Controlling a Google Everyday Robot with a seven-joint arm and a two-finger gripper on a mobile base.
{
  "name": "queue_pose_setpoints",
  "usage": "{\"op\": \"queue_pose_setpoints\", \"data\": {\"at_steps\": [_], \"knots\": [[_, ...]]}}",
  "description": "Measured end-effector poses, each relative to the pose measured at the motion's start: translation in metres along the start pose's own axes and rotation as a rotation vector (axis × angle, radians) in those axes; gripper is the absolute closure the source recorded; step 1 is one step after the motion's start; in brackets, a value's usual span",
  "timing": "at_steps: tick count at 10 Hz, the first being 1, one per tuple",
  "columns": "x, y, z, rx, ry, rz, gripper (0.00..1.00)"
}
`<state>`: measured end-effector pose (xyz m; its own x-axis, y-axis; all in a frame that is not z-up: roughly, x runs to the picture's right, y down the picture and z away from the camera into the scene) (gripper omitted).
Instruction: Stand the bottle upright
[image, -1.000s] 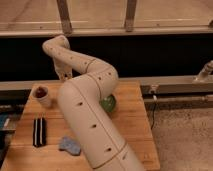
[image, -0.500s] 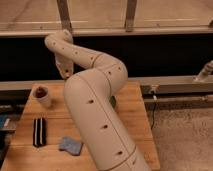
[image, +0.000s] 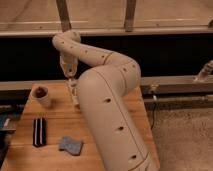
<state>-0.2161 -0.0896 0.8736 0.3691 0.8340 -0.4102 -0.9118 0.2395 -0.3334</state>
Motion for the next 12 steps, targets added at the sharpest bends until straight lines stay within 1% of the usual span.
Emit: {"op": "queue_pose_setpoints", "data": {"at_steps": [3, 5, 7, 10, 12], "knots": [[0.002, -0.002, 0.001, -0.006, -0.009, 0.002, 1.0], [0.002, -0.003, 0.001, -0.013, -0.026, 0.008, 1.0], [0.0, -0.006, -0.001, -0.009, -0.034, 0.012, 1.0], [-0.007, -0.005, -0.007, 0.001, -0.047, 0.008, 1.0], [-0.012, -0.004, -0.005, 0.003, -0.052, 0.007, 1.0]]}}
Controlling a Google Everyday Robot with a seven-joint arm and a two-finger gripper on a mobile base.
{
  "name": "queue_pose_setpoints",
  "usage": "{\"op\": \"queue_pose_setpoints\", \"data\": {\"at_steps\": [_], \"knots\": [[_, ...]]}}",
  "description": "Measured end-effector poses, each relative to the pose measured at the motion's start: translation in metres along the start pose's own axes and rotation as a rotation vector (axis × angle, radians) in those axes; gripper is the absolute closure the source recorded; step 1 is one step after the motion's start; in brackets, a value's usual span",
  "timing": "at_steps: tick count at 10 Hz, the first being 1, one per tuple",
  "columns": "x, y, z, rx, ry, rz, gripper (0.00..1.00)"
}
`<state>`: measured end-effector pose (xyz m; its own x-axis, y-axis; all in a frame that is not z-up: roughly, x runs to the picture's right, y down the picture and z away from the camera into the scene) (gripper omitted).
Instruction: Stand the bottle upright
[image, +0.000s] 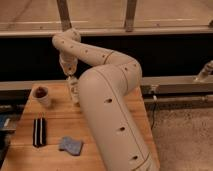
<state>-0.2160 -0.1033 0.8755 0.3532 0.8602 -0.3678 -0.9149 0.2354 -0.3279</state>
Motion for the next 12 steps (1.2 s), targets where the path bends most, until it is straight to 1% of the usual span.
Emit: {"op": "queue_pose_setpoints", "data": {"at_steps": [2, 3, 5, 7, 10, 12], "knots": [[-0.005, -0.004, 0.005, -0.004, -0.012, 0.002, 1.0], [-0.007, -0.005, 0.006, -0.011, -0.018, 0.001, 1.0], [-0.01, -0.008, 0.01, -0.026, -0.024, 0.002, 1.0], [-0.011, -0.01, 0.013, -0.029, -0.025, 0.002, 1.0], [-0.012, -0.008, 0.019, -0.009, -0.011, -0.01, 1.0], [-0.011, -0.009, 0.022, 0.012, -0.002, -0.015, 1.0]]}}
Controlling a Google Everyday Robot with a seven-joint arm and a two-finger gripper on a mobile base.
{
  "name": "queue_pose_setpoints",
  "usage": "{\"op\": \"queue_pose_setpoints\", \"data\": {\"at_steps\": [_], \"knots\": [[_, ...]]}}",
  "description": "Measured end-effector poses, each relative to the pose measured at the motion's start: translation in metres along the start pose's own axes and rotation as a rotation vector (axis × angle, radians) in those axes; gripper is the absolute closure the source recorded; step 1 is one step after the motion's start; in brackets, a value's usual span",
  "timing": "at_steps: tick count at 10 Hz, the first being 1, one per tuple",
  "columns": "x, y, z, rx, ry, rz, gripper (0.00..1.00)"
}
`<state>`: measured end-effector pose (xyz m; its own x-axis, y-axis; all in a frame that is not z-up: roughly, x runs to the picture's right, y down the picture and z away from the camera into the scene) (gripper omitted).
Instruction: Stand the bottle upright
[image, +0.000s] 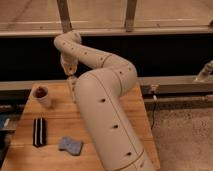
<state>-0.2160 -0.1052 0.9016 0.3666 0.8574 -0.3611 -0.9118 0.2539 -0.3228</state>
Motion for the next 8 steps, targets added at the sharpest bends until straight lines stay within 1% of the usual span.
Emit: {"op": "queue_pose_setpoints", "data": {"at_steps": [2, 3, 4, 5, 6, 8], "knots": [[0.0007, -0.0017, 0.001, 0.005, 0.002, 0.004, 1.0], [0.0007, -0.0019, 0.001, 0.007, 0.003, 0.006, 0.95], [0.0006, -0.0017, 0.0003, 0.009, 0.002, 0.007, 0.86], [0.0009, -0.0016, -0.0001, 0.009, 0.002, 0.009, 0.8], [0.0001, -0.0017, -0.0015, 0.011, -0.003, 0.009, 0.77], [-0.0003, -0.0009, -0.0035, 0.01, -0.011, 0.01, 0.77]]}}
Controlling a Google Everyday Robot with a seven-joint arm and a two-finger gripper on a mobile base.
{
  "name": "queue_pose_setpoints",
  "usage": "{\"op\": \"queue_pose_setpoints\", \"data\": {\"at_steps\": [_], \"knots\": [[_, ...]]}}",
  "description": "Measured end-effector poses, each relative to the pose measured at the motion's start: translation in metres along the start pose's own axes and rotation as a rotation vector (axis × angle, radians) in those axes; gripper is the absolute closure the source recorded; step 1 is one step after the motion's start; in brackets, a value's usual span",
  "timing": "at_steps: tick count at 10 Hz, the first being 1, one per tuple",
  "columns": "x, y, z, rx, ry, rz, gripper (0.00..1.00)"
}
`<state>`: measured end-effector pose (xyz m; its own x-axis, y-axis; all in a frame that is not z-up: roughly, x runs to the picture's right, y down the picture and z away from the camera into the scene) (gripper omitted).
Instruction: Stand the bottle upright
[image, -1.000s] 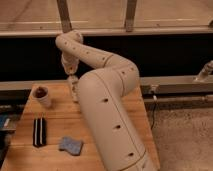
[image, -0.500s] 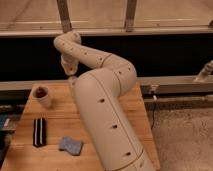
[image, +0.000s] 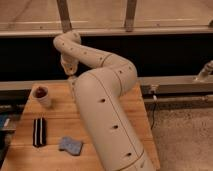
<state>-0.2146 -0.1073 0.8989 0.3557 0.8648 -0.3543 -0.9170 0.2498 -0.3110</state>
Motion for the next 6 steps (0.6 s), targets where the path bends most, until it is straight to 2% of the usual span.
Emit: {"op": "queue_pose_setpoints", "data": {"at_steps": [6], "knots": [[0.012, 0.001, -0.011, -0.018, -0.041, 0.012, 0.77]]}}
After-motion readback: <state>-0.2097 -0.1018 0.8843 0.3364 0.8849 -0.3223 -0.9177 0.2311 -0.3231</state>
